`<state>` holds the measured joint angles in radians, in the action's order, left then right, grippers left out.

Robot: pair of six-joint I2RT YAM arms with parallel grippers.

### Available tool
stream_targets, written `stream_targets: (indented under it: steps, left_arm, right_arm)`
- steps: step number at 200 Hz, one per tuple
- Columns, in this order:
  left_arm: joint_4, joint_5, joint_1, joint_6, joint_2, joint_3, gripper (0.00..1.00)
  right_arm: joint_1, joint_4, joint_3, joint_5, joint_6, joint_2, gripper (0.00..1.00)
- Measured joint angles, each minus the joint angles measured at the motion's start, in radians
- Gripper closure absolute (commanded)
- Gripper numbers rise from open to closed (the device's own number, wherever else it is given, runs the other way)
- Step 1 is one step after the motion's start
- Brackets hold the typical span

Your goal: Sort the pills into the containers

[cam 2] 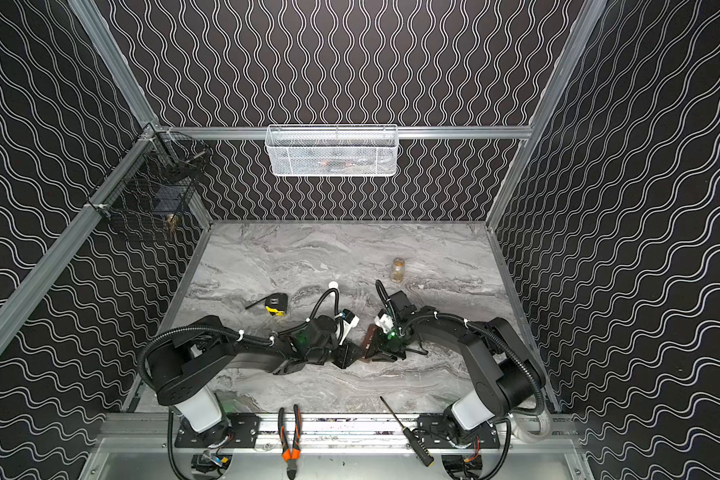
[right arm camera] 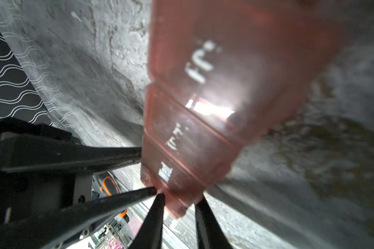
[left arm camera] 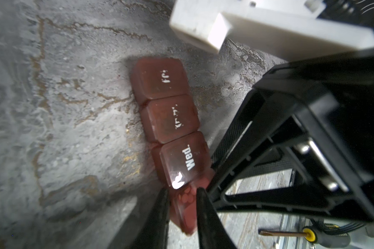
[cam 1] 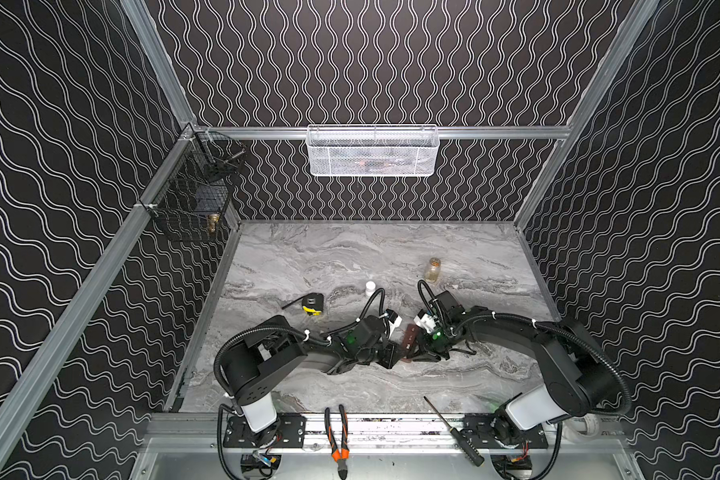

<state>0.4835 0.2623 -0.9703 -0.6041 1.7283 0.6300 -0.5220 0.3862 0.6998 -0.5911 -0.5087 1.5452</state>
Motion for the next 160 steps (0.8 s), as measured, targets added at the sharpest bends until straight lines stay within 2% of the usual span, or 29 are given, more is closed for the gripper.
stream_targets:
  steps: [78, 145, 160]
  left_arm:
    - [-0.046, 0.06, -0.008, -0.048, -0.01, 0.0, 0.7]
    - [-0.07, 0.061, -0.011, -0.073, 0.0, 0.013, 0.69]
    - [-0.074, 0.059, -0.011, -0.073, -0.003, 0.013, 0.66]
  right_arm:
    - [0.014, -0.049, -0.052, 0.012, -0.023, -0.062, 0.73]
    - [0.016, -0.071, -0.071, 0.01, -0.022, -0.07, 0.69]
    - [0.021, -0.07, -0.069, 0.01, -0.021, -0.07, 0.69]
